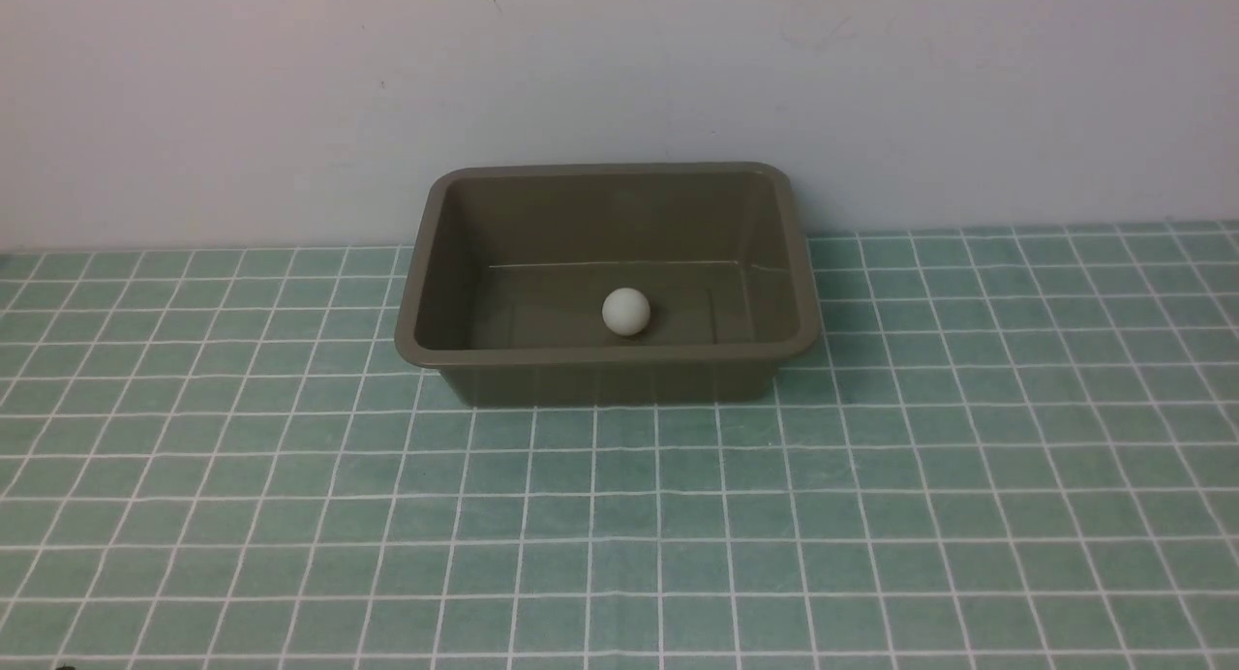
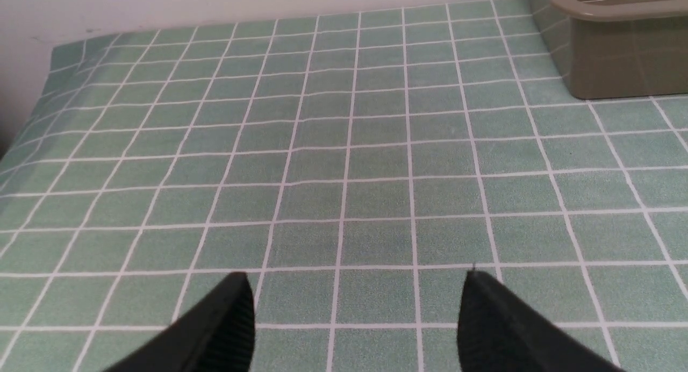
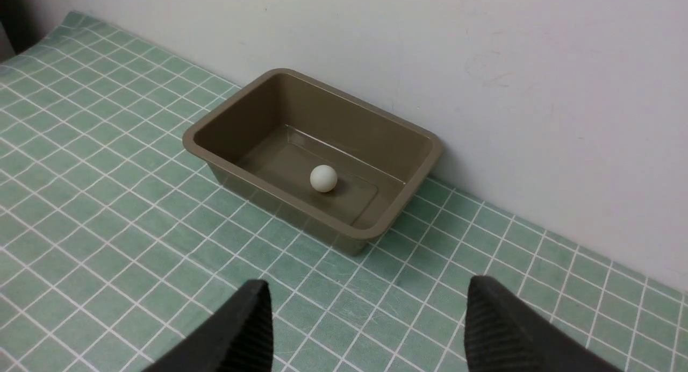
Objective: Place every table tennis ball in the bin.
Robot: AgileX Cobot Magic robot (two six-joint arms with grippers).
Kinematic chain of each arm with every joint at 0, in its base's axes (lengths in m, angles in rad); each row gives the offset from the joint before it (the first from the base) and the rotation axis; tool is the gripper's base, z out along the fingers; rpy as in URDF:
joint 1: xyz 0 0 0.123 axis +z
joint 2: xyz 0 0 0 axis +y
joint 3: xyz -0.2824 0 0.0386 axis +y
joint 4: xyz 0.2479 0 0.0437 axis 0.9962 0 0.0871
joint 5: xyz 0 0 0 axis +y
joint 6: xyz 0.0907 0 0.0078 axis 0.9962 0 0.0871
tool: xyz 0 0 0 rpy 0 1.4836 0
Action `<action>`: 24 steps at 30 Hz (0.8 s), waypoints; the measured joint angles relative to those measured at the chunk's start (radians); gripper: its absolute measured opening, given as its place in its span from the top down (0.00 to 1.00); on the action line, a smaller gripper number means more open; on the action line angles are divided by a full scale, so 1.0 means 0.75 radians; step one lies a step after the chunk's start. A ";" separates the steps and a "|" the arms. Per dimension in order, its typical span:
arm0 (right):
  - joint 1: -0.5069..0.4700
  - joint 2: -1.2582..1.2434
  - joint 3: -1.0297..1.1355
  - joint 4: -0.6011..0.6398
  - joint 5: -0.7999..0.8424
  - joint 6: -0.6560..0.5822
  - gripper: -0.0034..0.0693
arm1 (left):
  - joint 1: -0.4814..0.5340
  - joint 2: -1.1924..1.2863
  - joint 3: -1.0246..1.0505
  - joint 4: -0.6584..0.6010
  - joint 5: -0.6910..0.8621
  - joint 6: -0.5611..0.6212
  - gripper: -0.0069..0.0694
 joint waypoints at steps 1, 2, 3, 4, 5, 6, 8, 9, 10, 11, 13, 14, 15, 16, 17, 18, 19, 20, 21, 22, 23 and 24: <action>0.000 0.000 0.000 0.000 0.000 0.000 0.35 | 0.000 0.000 0.000 0.000 0.000 0.000 0.31; 0.000 0.000 0.000 0.001 0.000 0.000 0.35 | 0.000 0.000 0.000 0.000 0.000 0.000 0.31; 0.000 0.000 0.000 0.003 0.001 0.000 0.35 | 0.000 0.000 0.000 0.000 0.000 0.000 0.31; 0.000 0.000 0.000 0.007 0.001 0.001 0.35 | 0.000 0.000 0.000 0.000 0.000 0.000 0.31; 0.000 0.000 0.000 0.013 0.001 0.003 0.35 | 0.000 0.000 0.000 0.000 0.000 0.000 0.31; 0.000 0.000 0.000 0.026 0.001 0.013 0.35 | 0.000 0.000 0.000 0.000 0.000 0.000 0.31; 0.000 0.000 0.000 0.041 0.001 0.023 0.35 | 0.000 0.000 0.000 0.000 0.000 0.000 0.31; 0.000 0.000 0.000 0.052 0.001 0.030 0.35 | 0.000 0.000 0.000 0.000 0.000 0.000 0.31; 0.000 0.000 0.002 0.073 -0.006 0.040 0.35 | 0.000 0.000 0.000 0.000 0.000 0.000 0.31; 0.000 0.000 0.010 0.091 -0.033 0.045 0.35 | 0.000 0.000 0.000 0.000 0.000 0.000 0.31; 0.000 0.000 0.049 0.113 -0.116 0.048 0.35 | 0.000 0.000 0.000 0.000 0.000 0.000 0.31; 0.000 -0.001 0.070 0.116 -0.151 0.046 0.35 | 0.000 0.000 0.000 0.000 0.000 0.000 0.31; 0.000 -0.001 0.086 0.118 -0.176 0.045 0.35 | 0.000 0.000 0.000 0.000 0.000 0.000 0.31; 0.000 -0.001 0.114 0.120 -0.211 0.043 0.35 | 0.000 0.000 0.000 0.000 0.000 0.000 0.31; 0.000 -0.001 0.179 0.122 -0.283 0.039 0.35 | 0.000 0.000 0.000 0.000 0.000 0.000 0.31; 0.000 -0.001 0.242 0.122 -0.343 0.036 0.35 | 0.000 0.000 0.000 0.000 0.000 0.000 0.31; 0.000 0.000 0.352 0.122 -0.449 0.034 0.35 | 0.000 0.000 0.000 0.000 0.000 0.000 0.31; 0.000 0.003 0.422 0.122 -0.511 0.033 0.35 | 0.000 0.000 0.000 0.000 0.000 0.000 0.31; 0.000 0.005 0.491 0.122 -0.561 0.032 0.35 | 0.000 0.000 0.000 0.000 0.000 0.000 0.31; 0.000 0.005 0.557 0.122 -0.634 0.031 0.35 | 0.000 0.000 0.000 0.000 0.000 0.000 0.31; 0.000 0.006 0.631 0.122 -0.691 0.031 0.35 | 0.000 0.000 0.000 0.000 0.000 0.000 0.31; 0.000 0.005 0.643 0.122 -0.702 0.031 0.35 | 0.000 0.000 0.000 0.000 0.000 0.000 0.31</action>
